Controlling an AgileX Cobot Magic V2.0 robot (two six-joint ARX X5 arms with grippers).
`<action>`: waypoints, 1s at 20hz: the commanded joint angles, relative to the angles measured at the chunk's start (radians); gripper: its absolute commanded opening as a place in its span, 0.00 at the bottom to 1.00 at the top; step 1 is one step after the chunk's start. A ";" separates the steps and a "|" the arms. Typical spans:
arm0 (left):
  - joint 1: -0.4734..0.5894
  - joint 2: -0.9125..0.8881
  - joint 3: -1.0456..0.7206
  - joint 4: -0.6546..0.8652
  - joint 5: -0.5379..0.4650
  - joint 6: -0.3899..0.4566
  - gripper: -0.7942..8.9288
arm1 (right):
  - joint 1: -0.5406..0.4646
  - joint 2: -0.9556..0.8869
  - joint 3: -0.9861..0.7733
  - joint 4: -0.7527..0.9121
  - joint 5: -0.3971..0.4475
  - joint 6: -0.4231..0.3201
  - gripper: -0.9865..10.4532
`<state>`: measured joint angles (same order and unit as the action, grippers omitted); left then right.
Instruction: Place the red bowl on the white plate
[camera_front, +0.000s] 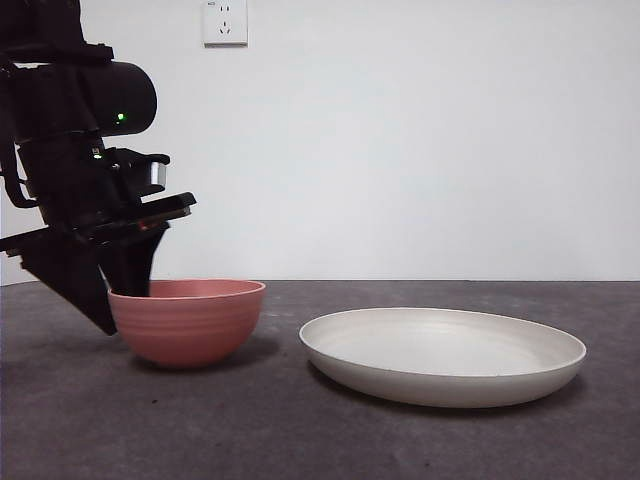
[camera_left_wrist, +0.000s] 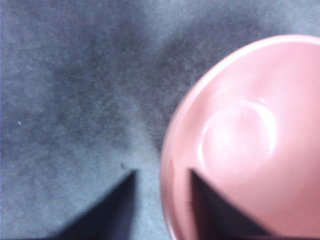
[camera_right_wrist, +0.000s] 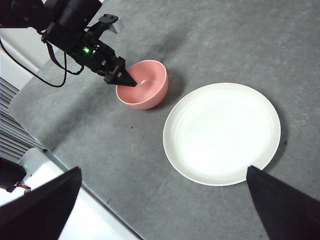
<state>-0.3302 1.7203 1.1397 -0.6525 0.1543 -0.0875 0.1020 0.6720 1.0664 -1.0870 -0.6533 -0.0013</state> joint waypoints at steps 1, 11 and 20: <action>-0.004 0.014 0.029 0.008 -0.005 0.016 0.09 | 0.002 0.006 0.020 0.008 0.000 -0.006 0.57; -0.089 0.016 0.283 -0.219 -0.054 -0.015 0.09 | 0.002 0.006 0.020 0.008 0.000 -0.006 0.57; -0.334 0.274 0.674 -0.343 -0.054 -0.029 0.09 | 0.002 0.006 0.020 0.008 0.000 -0.003 0.57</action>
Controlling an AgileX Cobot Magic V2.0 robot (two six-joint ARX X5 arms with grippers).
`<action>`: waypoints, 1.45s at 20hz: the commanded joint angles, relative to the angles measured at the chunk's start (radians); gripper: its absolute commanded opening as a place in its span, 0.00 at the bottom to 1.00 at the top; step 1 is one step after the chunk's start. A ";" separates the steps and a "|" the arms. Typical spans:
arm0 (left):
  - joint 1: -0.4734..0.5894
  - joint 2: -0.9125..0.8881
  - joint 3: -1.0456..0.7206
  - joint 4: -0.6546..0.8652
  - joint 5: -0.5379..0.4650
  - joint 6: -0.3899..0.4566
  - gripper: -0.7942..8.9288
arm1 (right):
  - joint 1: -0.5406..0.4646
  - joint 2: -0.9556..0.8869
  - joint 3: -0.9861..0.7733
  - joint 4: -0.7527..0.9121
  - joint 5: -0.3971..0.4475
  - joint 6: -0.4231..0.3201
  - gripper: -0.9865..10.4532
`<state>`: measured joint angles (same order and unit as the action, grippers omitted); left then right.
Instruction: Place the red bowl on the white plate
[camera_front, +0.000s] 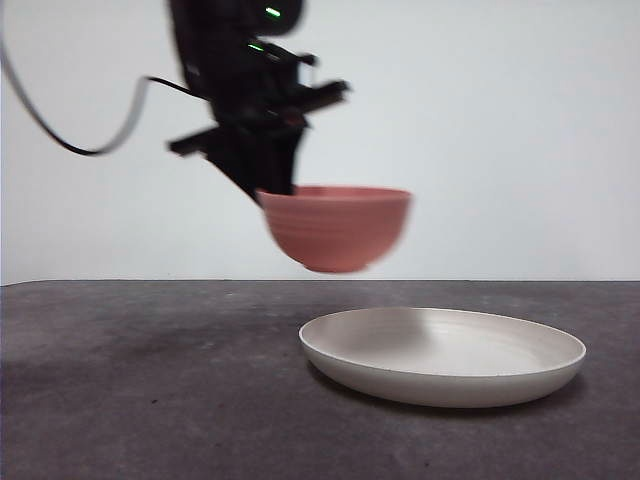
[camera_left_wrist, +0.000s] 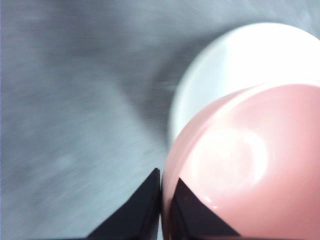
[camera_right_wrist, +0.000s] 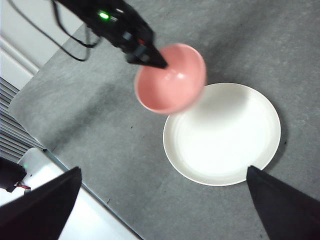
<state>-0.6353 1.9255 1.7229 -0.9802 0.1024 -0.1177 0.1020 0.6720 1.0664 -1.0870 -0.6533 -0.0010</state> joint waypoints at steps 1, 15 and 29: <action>-0.049 0.119 0.151 -0.036 -0.002 0.001 0.09 | 0.002 0.006 0.020 0.008 0.000 -0.004 0.57; -0.122 0.402 0.372 -0.112 -0.001 0.036 0.09 | 0.002 0.006 0.020 0.010 0.003 -0.011 0.57; -0.115 0.395 0.622 -0.322 0.006 0.029 0.76 | 0.002 0.006 0.020 0.009 0.003 -0.010 0.57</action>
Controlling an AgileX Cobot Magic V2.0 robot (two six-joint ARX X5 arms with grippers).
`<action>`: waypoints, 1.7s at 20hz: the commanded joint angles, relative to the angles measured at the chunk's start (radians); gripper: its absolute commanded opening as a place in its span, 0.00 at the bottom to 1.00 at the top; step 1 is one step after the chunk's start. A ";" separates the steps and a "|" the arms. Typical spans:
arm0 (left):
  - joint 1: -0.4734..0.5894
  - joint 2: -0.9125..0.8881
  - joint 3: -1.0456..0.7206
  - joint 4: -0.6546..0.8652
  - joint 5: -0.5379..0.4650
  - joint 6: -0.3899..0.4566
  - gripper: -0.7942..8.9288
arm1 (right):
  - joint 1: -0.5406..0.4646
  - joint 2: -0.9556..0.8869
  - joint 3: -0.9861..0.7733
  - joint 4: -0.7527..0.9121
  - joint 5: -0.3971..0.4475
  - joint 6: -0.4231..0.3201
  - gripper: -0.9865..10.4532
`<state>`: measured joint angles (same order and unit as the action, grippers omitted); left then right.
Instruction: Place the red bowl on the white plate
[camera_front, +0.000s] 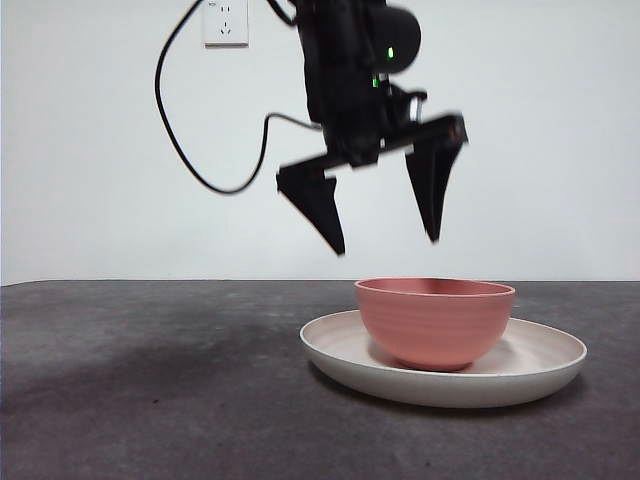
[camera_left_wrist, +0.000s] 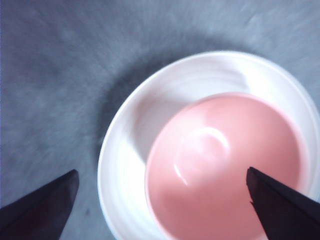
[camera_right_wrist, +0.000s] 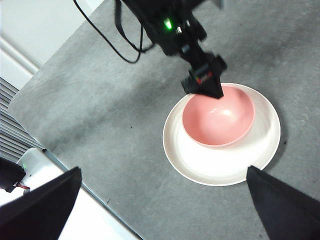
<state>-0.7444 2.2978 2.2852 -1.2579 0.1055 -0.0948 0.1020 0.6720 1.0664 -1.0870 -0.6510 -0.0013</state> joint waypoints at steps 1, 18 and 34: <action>-0.008 0.011 0.076 -0.074 0.003 0.008 0.76 | 0.002 0.006 0.020 0.009 0.001 -0.010 0.57; -0.002 -0.711 -0.269 -0.163 0.011 0.145 0.76 | 0.002 0.006 0.020 0.009 -0.001 -0.007 0.57; -0.001 -1.688 -1.321 0.322 0.026 -0.103 0.76 | 0.002 0.006 0.020 0.009 -0.003 -0.006 0.57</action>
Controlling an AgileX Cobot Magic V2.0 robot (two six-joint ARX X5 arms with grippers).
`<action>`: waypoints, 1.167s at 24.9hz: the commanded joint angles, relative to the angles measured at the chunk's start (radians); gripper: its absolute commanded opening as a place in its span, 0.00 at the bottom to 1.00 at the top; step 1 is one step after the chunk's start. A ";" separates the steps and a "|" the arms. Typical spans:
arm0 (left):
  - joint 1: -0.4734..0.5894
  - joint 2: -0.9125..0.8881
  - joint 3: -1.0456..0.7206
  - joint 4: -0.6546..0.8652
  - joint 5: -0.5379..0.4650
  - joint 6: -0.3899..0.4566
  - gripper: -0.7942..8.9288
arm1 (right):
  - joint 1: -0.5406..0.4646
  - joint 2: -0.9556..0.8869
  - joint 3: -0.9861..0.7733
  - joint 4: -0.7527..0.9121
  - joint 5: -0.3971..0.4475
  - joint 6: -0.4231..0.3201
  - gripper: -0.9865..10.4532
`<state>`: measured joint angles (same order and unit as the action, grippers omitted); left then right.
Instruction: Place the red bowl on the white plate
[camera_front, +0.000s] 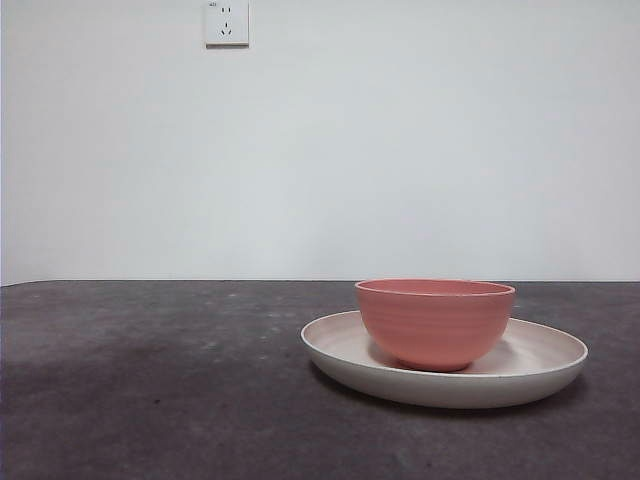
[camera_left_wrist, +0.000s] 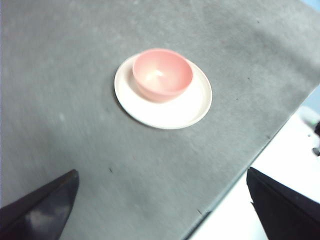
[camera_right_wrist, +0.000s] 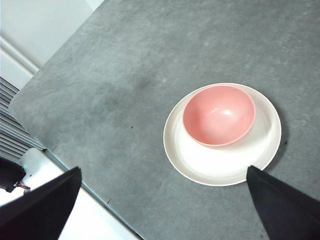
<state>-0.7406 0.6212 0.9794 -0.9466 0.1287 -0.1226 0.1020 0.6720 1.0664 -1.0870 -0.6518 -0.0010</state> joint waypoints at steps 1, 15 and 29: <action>-0.005 -0.032 -0.029 0.009 0.002 -0.082 0.76 | 0.002 0.006 0.020 0.009 -0.002 -0.007 0.57; -0.006 -0.053 -0.031 -0.051 0.003 -0.080 0.76 | -0.002 0.099 0.020 -0.027 0.093 0.101 0.57; -0.006 -0.053 -0.031 -0.051 0.003 -0.079 0.76 | -0.002 0.539 0.020 0.077 0.103 0.018 0.54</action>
<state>-0.7399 0.5625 0.9386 -1.0061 0.1291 -0.2008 0.0990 1.1805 1.0698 -1.0237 -0.5488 0.0383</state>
